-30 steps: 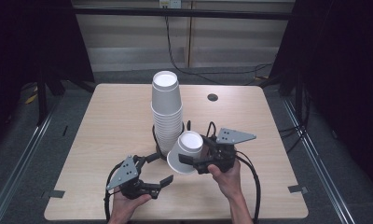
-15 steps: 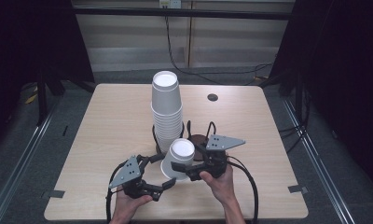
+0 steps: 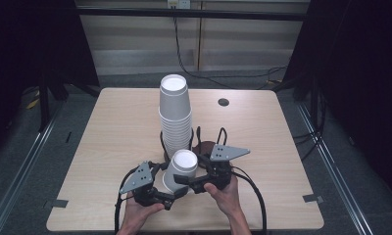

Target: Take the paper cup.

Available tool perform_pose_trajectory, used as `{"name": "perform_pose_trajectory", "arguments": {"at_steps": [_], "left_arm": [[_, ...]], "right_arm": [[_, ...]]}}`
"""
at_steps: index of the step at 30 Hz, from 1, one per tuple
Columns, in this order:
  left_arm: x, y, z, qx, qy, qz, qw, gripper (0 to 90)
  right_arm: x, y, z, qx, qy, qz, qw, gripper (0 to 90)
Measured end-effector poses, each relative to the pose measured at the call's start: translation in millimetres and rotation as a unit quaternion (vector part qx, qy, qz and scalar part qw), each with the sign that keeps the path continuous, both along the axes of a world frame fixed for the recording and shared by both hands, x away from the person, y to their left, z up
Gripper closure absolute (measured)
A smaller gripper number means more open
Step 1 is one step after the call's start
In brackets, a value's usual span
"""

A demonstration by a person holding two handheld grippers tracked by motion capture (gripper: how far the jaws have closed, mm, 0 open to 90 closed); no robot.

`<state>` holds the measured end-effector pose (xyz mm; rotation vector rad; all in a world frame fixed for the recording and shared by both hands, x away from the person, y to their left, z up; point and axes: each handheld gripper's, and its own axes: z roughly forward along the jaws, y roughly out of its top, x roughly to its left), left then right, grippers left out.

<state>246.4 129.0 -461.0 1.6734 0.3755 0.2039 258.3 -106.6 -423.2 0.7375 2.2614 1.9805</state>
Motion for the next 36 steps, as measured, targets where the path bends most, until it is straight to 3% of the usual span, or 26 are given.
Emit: {"name": "perform_pose_trajectory", "arguments": {"at_steps": [10,15,23,29,36], "left_arm": [[1.8,-1.7,1.8,0.014,-0.009,-0.013,0.9998,14.0],[2.3,-1.3,3.4,0.028,-0.007,-0.014,0.9995,15.2],[2.9,1.1,4.2,0.046,-0.004,-0.016,0.9988,15.4],[5.8,6.5,6.8,0.072,0.0,-0.012,0.9973,15.4],[8.5,15.9,11.0,0.099,0.002,-0.013,0.995,15.5]], "right_arm": [[-2.2,-0.6,-0.4,0.003,-0.002,0.002,1.0,18.7],[-1.8,-2.4,-3.9,0.009,0.005,0.002,0.9999,12.9],[-2.5,-7.4,-2.4,0.012,0.008,0.001,0.9999,12.8],[-3.9,-16.6,-0.8,0.008,0.006,-0.006,0.9999,12.7],[-5.3,-26.5,2.6,-0.018,-0.007,-0.009,0.9998,12.9]]}}
